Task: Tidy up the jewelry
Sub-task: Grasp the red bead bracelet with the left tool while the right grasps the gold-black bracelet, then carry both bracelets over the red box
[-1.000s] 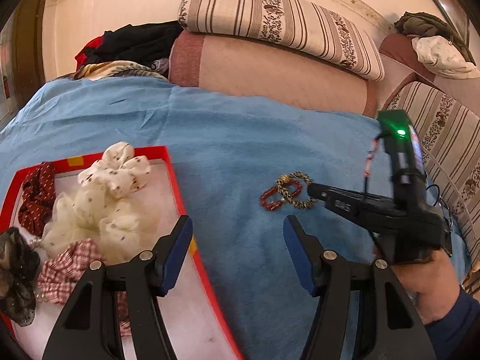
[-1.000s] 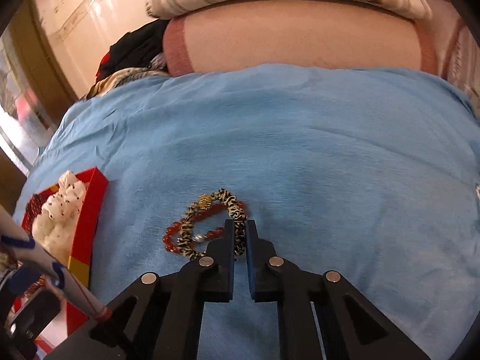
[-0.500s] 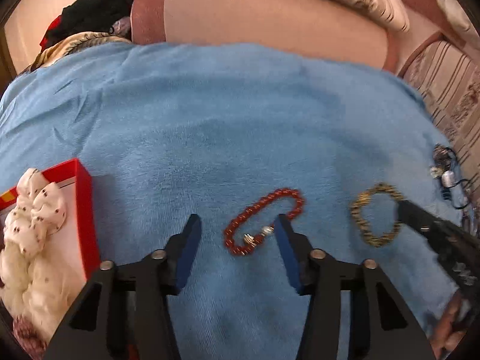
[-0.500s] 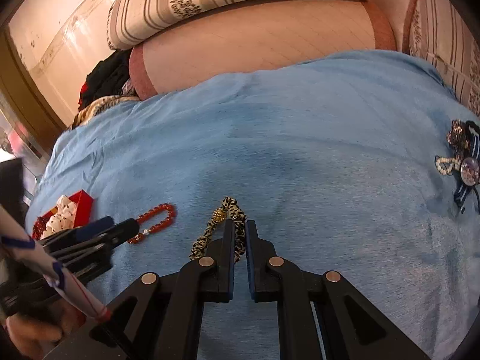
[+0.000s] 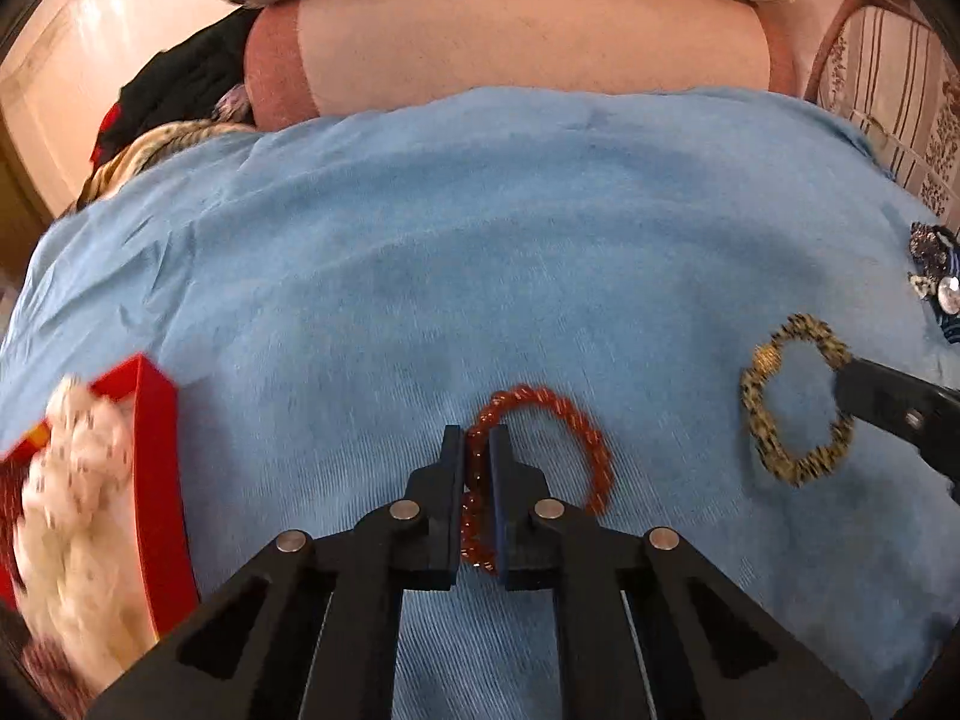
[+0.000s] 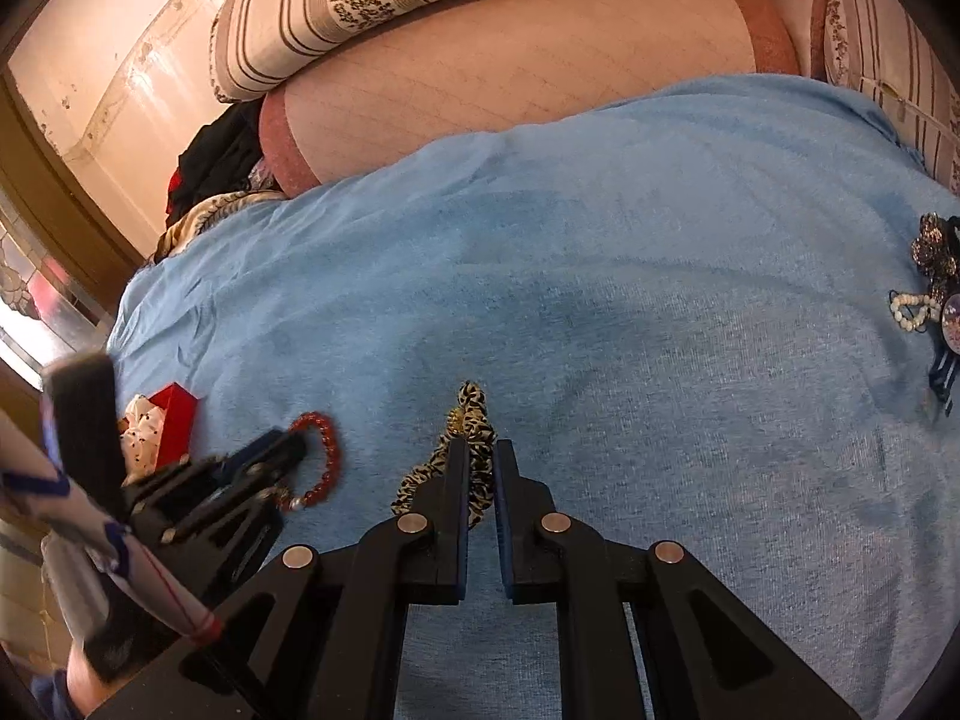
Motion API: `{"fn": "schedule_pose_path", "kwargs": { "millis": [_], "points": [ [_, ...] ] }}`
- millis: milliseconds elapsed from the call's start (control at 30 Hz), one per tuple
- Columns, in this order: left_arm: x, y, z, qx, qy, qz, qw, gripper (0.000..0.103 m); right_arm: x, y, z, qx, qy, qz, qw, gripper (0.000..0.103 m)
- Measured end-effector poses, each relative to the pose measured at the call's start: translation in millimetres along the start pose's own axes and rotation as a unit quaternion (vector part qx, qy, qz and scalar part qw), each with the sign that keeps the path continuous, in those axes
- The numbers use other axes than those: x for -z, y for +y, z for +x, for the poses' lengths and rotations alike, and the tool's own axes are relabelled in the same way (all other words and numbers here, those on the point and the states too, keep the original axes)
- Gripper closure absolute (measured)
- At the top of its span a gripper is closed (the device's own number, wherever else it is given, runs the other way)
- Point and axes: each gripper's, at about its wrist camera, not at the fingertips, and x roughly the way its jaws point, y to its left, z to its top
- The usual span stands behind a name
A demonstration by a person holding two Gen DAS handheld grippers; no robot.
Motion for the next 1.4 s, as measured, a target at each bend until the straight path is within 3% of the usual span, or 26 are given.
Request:
{"fn": "schedule_pose_path", "kwargs": {
  "millis": [133, 333, 400, 633, 900, 1167, 1400],
  "points": [
    [19.5, 6.5, -13.6, 0.038, 0.002, -0.034, 0.9987, 0.096, 1.9, -2.9, 10.9, 0.009, 0.019, 0.0, 1.0, 0.093],
    [26.9, 3.6, -12.6, 0.043, 0.007, -0.038, 0.9983, 0.096, 8.0, -5.5, 26.9, 0.026, 0.03, 0.001, 0.999, 0.091],
    [26.9, 4.2, -14.8, 0.043, 0.006, -0.048, 0.9979, 0.096, 8.1, -1.8, 23.9, 0.029, 0.024, -0.013, 0.999, 0.095],
    [43.7, 7.9, -43.2, 0.084, -0.029, -0.067, 0.9938, 0.096, 11.8, 9.3, -14.0, 0.023, -0.02, -0.022, 0.999, 0.095],
    [59.8, 24.5, -97.2, 0.103, -0.065, -0.075, 0.9897, 0.096, 33.2, 37.8, -63.1, -0.025, -0.064, -0.037, 0.997, 0.095],
    [90.1, 43.7, -158.1, 0.101, -0.109, -0.058, 0.9872, 0.096, 79.9, 79.3, -97.3, -0.06, -0.091, -0.082, 0.991, 0.095],
    [137.0, 66.7, -197.0, 0.07, -0.142, -0.053, 0.986, 0.096, 114.4, 98.2, -114.4, -0.074, -0.104, -0.098, 0.987, 0.095]
  ]
}}
